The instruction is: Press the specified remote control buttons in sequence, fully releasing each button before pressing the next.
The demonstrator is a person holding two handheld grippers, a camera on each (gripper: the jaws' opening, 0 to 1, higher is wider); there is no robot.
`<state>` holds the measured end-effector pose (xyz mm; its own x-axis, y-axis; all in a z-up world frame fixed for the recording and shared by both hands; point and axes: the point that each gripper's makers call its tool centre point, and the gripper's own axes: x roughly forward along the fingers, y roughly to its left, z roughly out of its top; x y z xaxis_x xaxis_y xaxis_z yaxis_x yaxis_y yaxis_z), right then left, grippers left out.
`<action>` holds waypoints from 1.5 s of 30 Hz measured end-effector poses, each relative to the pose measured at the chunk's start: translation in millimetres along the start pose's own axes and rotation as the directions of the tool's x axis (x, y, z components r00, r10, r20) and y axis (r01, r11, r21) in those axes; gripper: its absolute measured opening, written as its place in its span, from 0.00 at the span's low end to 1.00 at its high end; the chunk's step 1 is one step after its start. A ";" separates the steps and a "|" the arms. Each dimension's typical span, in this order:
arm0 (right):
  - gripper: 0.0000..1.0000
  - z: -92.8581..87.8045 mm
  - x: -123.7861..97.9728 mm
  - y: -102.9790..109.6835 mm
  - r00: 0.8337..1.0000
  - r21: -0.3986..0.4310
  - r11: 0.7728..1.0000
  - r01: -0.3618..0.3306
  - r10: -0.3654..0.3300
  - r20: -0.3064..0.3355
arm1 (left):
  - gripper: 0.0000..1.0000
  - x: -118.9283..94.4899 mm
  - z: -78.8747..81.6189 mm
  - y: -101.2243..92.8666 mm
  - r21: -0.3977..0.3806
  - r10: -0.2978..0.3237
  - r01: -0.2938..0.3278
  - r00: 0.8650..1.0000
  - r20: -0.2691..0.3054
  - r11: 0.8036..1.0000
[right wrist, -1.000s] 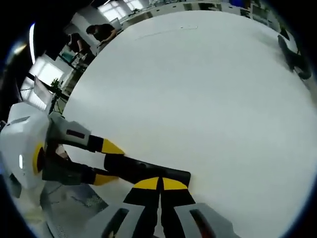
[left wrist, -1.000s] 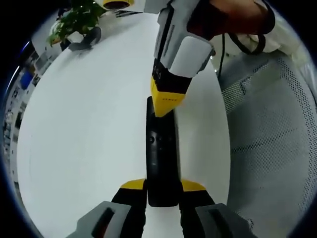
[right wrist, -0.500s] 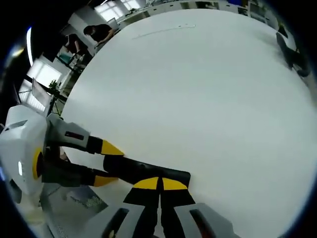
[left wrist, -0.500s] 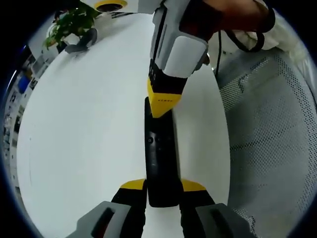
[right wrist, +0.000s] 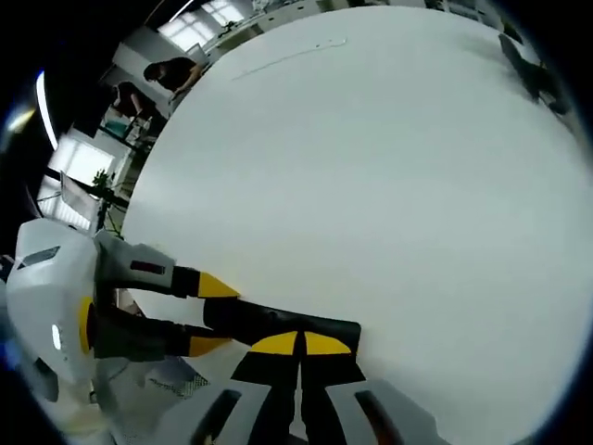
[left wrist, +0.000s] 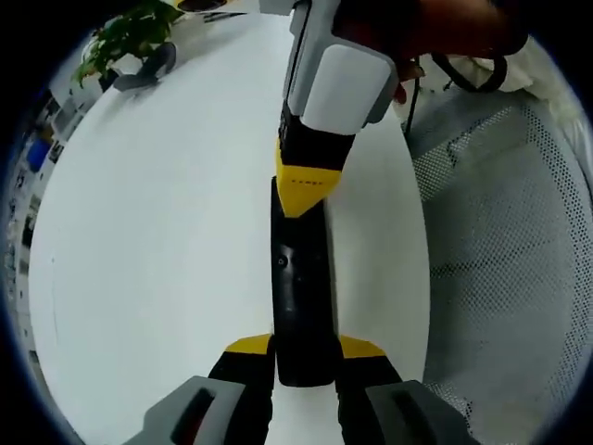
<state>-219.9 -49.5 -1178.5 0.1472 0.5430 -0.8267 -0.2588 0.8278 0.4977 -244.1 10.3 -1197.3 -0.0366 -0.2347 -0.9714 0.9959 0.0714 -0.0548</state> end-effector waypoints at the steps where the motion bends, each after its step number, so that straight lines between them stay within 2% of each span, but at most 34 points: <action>1: 0.00 0.4 -0.9 0.9 1.000 0.000 1.000 0.002 -0.002 0.002 | 0.23 0.2 0.2 0.1 0.000 -0.003 0.003 1.000 -0.004 1.000; 5: 0.00 2.0 2.2 -0.7 0.999 -0.066 0.997 0.047 -0.047 0.008 | 0.23 0.4 -0.6 -0.7 0.004 -0.007 0.007 1.000 -0.014 1.000; 8: 0.00 -2.0 6.2 -1.1 0.999 -0.060 0.997 0.041 -0.042 -0.011 | 0.23 0.2 -0.7 -1.0 0.002 -0.004 0.004 1.000 -0.015 1.000; 22: 0.00 -2.5 9.8 -3.4 0.998 -0.061 0.996 0.060 -0.061 -0.012 | 0.23 -0.1 -0.2 -0.2 -0.028 -0.010 0.010 1.000 0.013 1.000; 29: 0.00 -1.5 10.1 -5.8 0.999 0.009 0.999 0.042 -0.042 -0.007 | 0.23 0.1 0.4 0.0 -0.033 -0.016 0.016 1.000 0.015 0.999; 39: 0.00 -0.1 7.4 -3.7 0.999 -0.019 0.999 0.042 -0.042 0.001 | 0.23 -0.6 0.5 0.3 -0.034 -0.021 0.021 1.000 0.007 0.999; 45: 0.00 -4.4 6.3 -1.7 0.999 -0.049 0.998 0.049 -0.050 -0.017 | 0.23 -0.7 0.5 0.3 -0.035 -0.012 0.012 1.000 0.011 0.999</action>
<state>-222.7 -48.1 -1185.7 0.1432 0.4988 -0.8548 -0.2978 0.8454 0.4434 -243.7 10.0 -1196.6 -0.0474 -0.2457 -0.9682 0.9919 0.1027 -0.0746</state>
